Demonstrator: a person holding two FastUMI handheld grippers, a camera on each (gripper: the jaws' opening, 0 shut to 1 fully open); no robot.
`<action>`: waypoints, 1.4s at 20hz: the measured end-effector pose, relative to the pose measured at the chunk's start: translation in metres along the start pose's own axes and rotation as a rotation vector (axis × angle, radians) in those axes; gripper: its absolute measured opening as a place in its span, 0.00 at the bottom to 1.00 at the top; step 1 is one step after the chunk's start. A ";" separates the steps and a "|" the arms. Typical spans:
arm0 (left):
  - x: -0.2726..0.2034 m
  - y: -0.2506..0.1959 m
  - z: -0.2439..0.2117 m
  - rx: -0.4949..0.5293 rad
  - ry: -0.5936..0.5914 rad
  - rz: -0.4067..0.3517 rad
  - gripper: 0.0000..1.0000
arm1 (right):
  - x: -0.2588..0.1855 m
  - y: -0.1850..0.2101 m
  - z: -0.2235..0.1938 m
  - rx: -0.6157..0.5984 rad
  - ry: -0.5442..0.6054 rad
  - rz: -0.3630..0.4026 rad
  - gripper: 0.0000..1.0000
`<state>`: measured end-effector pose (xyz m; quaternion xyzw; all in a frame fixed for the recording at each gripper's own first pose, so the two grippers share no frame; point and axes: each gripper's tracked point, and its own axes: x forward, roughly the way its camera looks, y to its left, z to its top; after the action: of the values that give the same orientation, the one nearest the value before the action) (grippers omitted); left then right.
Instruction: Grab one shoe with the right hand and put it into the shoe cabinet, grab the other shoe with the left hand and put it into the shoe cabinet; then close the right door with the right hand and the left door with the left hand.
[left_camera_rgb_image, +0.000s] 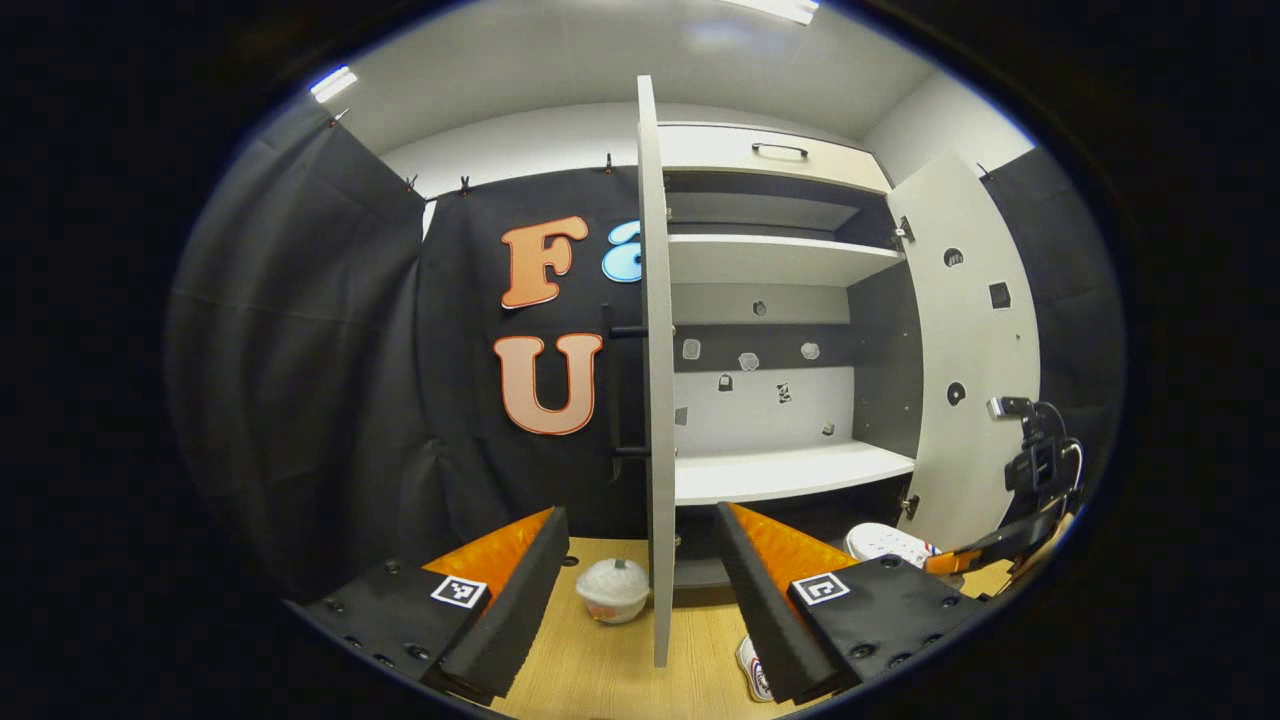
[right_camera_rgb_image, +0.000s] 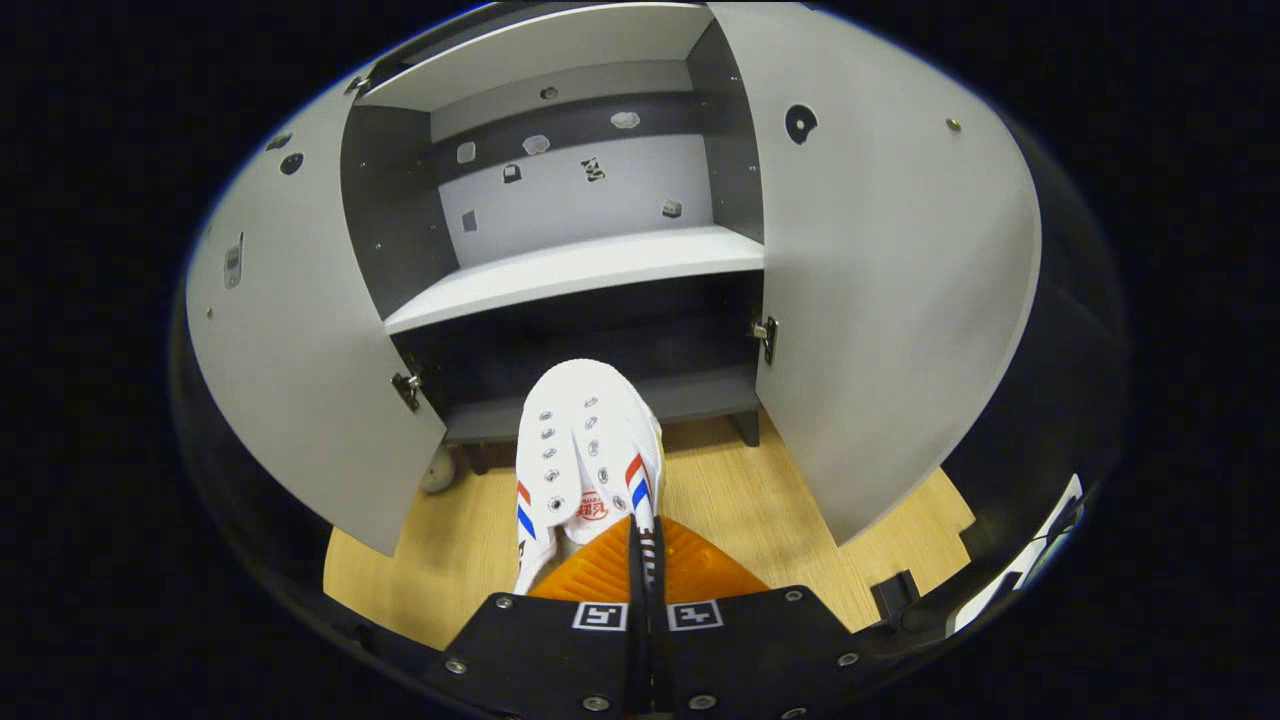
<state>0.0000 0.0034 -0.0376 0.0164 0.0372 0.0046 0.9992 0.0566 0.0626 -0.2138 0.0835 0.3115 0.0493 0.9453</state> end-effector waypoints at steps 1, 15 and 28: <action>0.000 0.000 -0.001 -0.003 -0.003 -0.002 0.95 | -0.003 0.005 0.017 -0.008 -0.018 0.004 0.00; 0.007 0.034 -0.011 -0.037 -0.002 0.059 0.95 | 0.061 0.051 0.206 -0.023 -0.186 0.001 0.00; 0.030 0.053 -0.022 -0.015 0.027 0.102 0.95 | 0.198 0.032 0.255 0.076 -0.056 -0.060 0.00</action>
<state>0.0275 0.0570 -0.0598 0.0106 0.0498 0.0560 0.9971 0.3660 0.0905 -0.1208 0.1115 0.2891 0.0067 0.9508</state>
